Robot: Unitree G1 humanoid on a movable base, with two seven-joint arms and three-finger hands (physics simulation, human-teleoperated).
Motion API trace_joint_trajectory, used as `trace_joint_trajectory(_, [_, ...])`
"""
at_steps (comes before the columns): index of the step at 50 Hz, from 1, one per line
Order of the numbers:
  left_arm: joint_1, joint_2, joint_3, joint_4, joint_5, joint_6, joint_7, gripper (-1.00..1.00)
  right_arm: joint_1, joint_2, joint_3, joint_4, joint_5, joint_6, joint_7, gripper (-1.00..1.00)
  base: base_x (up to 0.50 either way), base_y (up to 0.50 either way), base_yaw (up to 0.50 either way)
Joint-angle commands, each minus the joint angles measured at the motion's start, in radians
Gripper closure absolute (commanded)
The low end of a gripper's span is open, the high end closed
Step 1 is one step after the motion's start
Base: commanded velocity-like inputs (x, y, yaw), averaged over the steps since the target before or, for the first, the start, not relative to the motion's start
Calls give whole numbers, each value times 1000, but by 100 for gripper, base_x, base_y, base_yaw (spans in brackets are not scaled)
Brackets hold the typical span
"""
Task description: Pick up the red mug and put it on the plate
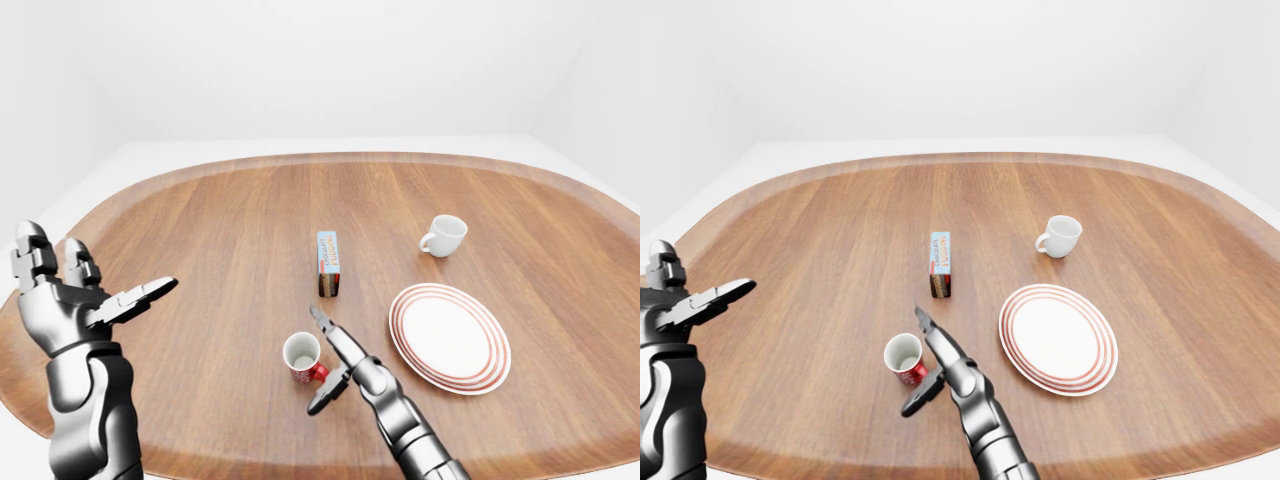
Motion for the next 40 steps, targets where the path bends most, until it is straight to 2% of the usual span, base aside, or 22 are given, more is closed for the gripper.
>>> trace_joint_trajectory(1, [2, -1, -5, -8, 1, 0, 3, -100, -25, 3, -15, 86, -10, -22, -17, -100, 0, 0, 0])
trace_joint_trajectory(7, [3, -3, -1, -14, 1, 0, 2, -100, -42, 7, -24, 151, -22, -46, -36, -100, 0, 0, 0])
trace_joint_trajectory(17, [2, -3, 0, -15, 1, 0, 2, -100, -39, 7, -30, 146, -23, -47, -32, -100, 0, 0, 0])
trace_joint_trajectory(18, [2, -3, 0, -12, 1, 0, 2, -100, -37, 8, -30, 141, -22, -44, -30, -69, 0, 0, 0])
trace_joint_trajectory(19, [1, -3, -1, -10, 2, 0, 1, -100, -36, 8, -30, 136, -22, -43, -30, 100, 0, 0, 0])
trace_joint_trajectory(24, [2, -4, -2, -5, 3, 0, 0, -100, -45, 6, -32, 157, -19, -62, -40, 100, 0, 0, 0])
trace_joint_trajectory(35, [1, -2, -1, -7, 2, 0, 0, -100, -41, 6, -31, 146, -21, -59, -35, 100, 0, 0, 0])
trace_joint_trajectory(40, [2, -3, -2, -15, 1, 0, 3, -100, -35, 6, -33, 122, -16, -46, -26, 100, 0, 0, 0])
